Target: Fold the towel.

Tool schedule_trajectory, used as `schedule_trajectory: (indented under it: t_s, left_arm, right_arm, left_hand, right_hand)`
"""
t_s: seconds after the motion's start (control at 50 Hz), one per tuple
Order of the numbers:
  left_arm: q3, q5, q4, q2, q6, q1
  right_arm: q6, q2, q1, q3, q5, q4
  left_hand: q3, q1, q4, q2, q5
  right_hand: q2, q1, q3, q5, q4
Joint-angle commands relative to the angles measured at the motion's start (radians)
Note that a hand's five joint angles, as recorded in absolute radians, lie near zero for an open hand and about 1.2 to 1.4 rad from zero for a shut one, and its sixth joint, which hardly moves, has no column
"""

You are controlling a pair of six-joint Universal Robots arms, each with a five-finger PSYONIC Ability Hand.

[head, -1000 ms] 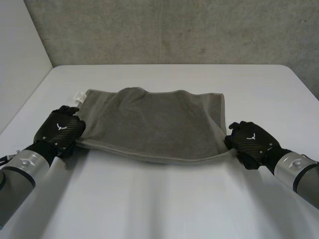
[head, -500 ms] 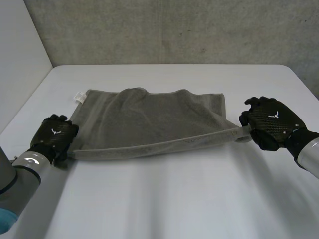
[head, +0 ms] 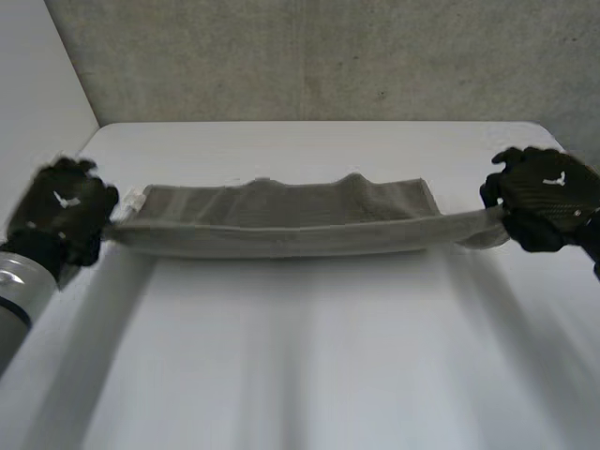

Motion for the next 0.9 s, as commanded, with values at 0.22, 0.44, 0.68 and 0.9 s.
schedule_trajectory:
  t_s: [0.22, 0.44, 0.68, 0.9]
  left_arm:
    - [0.014, 0.073, -0.117, 0.186, -0.060, 0.084]
    - [0.125, 0.136, -0.109, -0.104, -0.052, 0.091]
    - [0.476, 0.127, -0.120, -0.523, -0.028, 0.032]
    - [0.700, 0.084, -0.109, -0.729, -0.023, -0.001]
  right_arm:
    - [-0.007, -0.129, 0.005, -0.188, -0.045, 0.247]
    - [-0.152, 0.132, 0.020, -0.251, -0.018, 0.250]
    - [-0.175, 0.500, 0.133, -0.516, 0.085, 0.200]
    - [-0.093, 0.721, 0.204, -0.676, 0.174, 0.013]
  left_hand:
    - [-0.051, 0.094, -0.059, 0.050, 0.076]
    - [-0.051, 0.094, -0.059, 0.050, 0.076]
    - [-0.051, 0.094, -0.059, 0.050, 0.076]
    - [-0.051, 0.094, -0.059, 0.050, 0.076]
  right_hand:
    - [0.056, 0.064, -0.043, 0.052, -0.076]
    - [0.056, 0.064, -0.043, 0.052, -0.076]
    - [0.056, 0.064, -0.043, 0.052, -0.076]
    - [0.056, 0.064, -0.043, 0.052, -0.076]
